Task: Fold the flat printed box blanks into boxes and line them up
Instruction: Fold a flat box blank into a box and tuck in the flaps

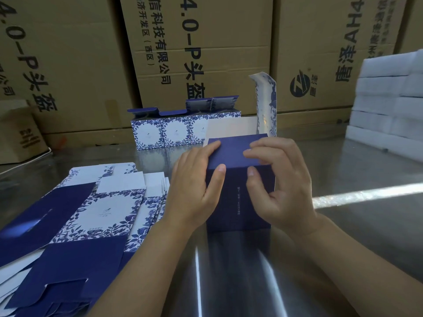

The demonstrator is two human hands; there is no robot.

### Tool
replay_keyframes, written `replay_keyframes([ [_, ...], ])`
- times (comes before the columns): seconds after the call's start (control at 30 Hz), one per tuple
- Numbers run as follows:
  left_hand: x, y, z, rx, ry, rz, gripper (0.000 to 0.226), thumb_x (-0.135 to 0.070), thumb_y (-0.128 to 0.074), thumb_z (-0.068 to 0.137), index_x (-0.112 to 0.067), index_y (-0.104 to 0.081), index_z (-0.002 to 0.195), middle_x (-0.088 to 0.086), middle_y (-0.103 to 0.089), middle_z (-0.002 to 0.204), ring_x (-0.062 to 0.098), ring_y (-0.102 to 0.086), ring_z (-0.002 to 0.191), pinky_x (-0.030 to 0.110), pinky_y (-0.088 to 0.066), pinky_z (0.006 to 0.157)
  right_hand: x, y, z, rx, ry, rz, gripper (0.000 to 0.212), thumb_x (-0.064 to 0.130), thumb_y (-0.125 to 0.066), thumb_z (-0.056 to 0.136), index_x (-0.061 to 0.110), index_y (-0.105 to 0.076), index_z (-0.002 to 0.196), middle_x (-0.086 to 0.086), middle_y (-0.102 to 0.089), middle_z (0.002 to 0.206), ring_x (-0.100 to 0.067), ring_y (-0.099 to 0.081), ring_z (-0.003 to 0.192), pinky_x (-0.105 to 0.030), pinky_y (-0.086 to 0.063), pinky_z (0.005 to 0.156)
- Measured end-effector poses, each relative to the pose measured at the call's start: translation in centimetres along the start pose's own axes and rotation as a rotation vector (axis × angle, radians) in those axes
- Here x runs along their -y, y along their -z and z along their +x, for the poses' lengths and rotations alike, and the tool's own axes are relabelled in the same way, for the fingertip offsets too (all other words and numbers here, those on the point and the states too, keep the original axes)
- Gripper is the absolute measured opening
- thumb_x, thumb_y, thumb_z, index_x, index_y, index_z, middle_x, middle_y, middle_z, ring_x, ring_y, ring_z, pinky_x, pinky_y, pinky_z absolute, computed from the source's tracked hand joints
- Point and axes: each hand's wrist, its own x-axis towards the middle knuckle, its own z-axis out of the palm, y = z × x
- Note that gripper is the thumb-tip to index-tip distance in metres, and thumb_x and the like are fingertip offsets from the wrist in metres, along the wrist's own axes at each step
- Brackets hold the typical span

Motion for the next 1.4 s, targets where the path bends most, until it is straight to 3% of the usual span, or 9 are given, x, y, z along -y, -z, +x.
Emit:
replay_keyframes([
  [0.17,0.4,-0.1,0.0,-0.035,0.003,0.005,0.045,-0.039,-0.038,0.091,-0.015,-0.059,0.122,-0.003,-0.05,0.113,0.015,-0.049,0.107,0.043,-0.042,0.093,-0.2,-0.3,-0.1,0.053,-0.002,-0.043,0.019,0.003,-0.054,0.079,-0.001,-0.069,0.09,-0.011,-0.065,0.093,-0.02,-0.056,0.091,-0.019,-0.041,0.09],
  [0.3,0.6,-0.2,0.0,-0.081,0.036,-0.034,0.044,-0.04,-0.038,0.091,-0.016,-0.067,0.113,-0.008,-0.039,0.122,0.01,-0.043,0.12,0.034,-0.042,0.097,-0.3,-0.8,-0.4,0.107,0.011,-0.084,0.018,0.001,-0.057,0.079,0.003,-0.071,0.09,-0.01,-0.065,0.093,-0.019,-0.054,0.09,-0.017,-0.037,0.091],
  [0.57,0.1,0.0,0.0,-0.117,-0.114,0.006,0.031,-0.022,-0.047,0.087,-0.003,-0.071,0.095,0.006,-0.065,0.097,0.024,-0.059,0.091,0.028,-0.045,0.082,-0.3,-1.3,-0.9,0.237,-0.01,-0.14,0.025,0.009,-0.059,0.086,0.005,-0.07,0.107,-0.008,-0.066,0.095,-0.024,-0.058,0.086,-0.034,-0.045,0.081],
  [0.83,0.2,0.1,-0.1,-0.167,-0.153,0.068,0.024,-0.021,-0.053,0.084,-0.005,-0.07,0.088,0.005,-0.065,0.091,0.025,-0.06,0.086,0.038,-0.047,0.077,-0.4,-1.2,-0.9,0.236,-0.08,-0.135,0.023,0.014,-0.058,0.085,0.005,-0.072,0.101,-0.007,-0.065,0.092,-0.025,-0.058,0.083,-0.03,-0.043,0.081],
  [1.07,0.1,0.0,-0.1,-0.185,-0.161,0.044,0.022,-0.017,-0.051,0.085,-0.005,-0.07,0.084,0.006,-0.063,0.085,0.023,-0.057,0.08,0.027,-0.044,0.075,-0.6,-1.2,-0.8,0.217,-0.108,-0.087,0.016,0.009,-0.062,0.085,0.008,-0.074,0.096,-0.004,-0.065,0.087,-0.023,-0.057,0.081,-0.034,-0.045,0.077],
  [1.4,-0.1,-0.2,-0.1,-0.177,-0.148,0.023,0.021,-0.016,-0.051,0.084,-0.003,-0.065,0.075,0.004,-0.062,0.077,0.023,-0.055,0.072,0.033,-0.044,0.066,-0.5,-1.0,-0.7,0.252,-0.134,-0.101,0.014,0.006,-0.063,0.084,0.009,-0.074,0.092,-0.003,-0.064,0.081,-0.023,-0.054,0.075,-0.032,-0.042,0.074],
])
